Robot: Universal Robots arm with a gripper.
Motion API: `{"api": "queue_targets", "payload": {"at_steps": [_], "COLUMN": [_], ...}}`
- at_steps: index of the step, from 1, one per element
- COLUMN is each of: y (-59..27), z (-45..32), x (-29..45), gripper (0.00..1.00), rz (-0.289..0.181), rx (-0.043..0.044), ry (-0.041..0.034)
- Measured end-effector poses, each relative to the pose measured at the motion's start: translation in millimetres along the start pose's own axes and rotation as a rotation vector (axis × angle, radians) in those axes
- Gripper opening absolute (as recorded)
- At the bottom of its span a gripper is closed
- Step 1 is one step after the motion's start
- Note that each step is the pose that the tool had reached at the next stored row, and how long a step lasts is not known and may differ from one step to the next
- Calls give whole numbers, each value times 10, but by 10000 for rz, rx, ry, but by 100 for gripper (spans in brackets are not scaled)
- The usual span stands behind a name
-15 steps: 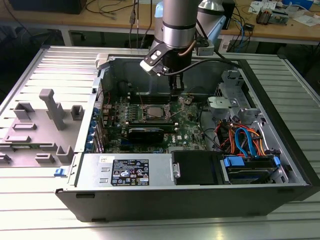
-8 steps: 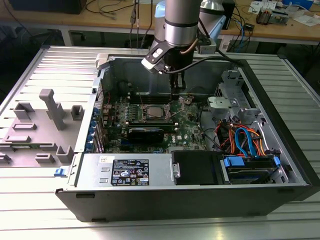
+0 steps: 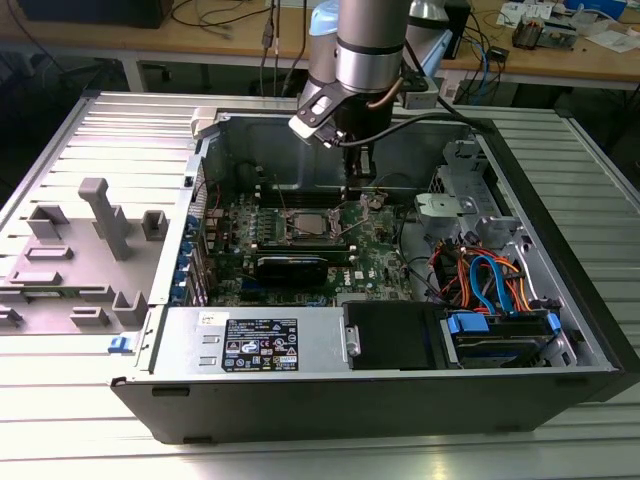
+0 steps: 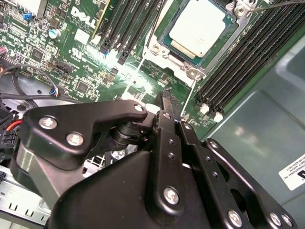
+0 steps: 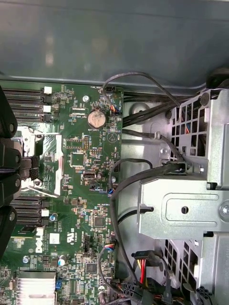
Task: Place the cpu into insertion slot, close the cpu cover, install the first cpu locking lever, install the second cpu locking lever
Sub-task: 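Close the cpu cover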
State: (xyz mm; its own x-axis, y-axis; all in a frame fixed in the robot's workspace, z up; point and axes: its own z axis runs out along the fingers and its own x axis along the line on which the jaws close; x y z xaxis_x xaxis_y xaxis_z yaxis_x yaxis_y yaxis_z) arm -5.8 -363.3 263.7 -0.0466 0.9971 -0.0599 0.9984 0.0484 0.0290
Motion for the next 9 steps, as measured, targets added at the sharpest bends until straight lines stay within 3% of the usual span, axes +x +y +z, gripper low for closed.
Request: {"api": "queue_targets", "payload": {"at_steps": [9], "y": [9], "z": [0], "x": [0], "gripper": [11], "rz": [0], "rx": [5], "ry": [1]}}
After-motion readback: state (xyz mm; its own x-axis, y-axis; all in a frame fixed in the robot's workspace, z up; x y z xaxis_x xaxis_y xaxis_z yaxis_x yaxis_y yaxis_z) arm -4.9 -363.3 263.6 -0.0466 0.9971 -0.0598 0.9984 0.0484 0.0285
